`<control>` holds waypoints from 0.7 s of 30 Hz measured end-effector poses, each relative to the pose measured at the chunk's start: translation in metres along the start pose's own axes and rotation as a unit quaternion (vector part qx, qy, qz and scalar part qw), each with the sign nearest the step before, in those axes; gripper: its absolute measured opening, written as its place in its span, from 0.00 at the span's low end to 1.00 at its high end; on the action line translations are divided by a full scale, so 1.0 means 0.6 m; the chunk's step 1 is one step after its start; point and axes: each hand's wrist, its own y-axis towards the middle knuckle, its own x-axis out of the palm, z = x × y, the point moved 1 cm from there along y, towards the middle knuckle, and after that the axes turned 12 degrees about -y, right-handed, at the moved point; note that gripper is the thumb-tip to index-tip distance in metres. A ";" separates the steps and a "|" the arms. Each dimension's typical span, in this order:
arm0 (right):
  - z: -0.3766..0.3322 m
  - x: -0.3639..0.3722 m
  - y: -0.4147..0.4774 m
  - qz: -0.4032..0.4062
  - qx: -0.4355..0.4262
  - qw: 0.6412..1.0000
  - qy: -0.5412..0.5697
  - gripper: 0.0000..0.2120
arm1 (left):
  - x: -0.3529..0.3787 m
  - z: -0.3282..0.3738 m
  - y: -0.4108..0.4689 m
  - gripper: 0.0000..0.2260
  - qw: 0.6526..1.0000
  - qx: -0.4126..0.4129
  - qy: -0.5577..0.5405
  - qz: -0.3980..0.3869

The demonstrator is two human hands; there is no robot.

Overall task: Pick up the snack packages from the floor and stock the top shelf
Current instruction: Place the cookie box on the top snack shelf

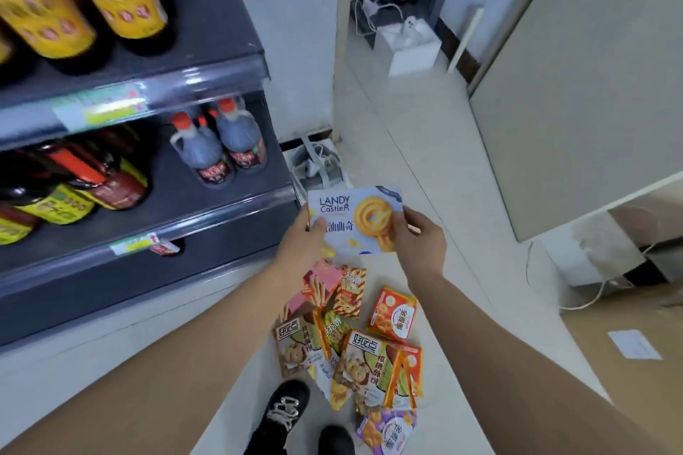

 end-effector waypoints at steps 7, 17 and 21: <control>-0.165 -0.006 -0.116 -0.023 -0.146 0.989 0.011 0.10 | -0.114 0.108 -0.139 0.22 0.989 0.096 -0.021 0.110; -0.353 0.110 -0.355 -0.101 -0.281 0.954 0.010 0.18 | -0.354 0.175 -0.346 0.16 0.905 0.258 -0.011 0.338; -0.413 0.175 -0.485 -0.150 -0.340 0.928 -0.010 0.19 | -0.486 0.172 -0.441 0.19 0.878 0.245 0.026 0.410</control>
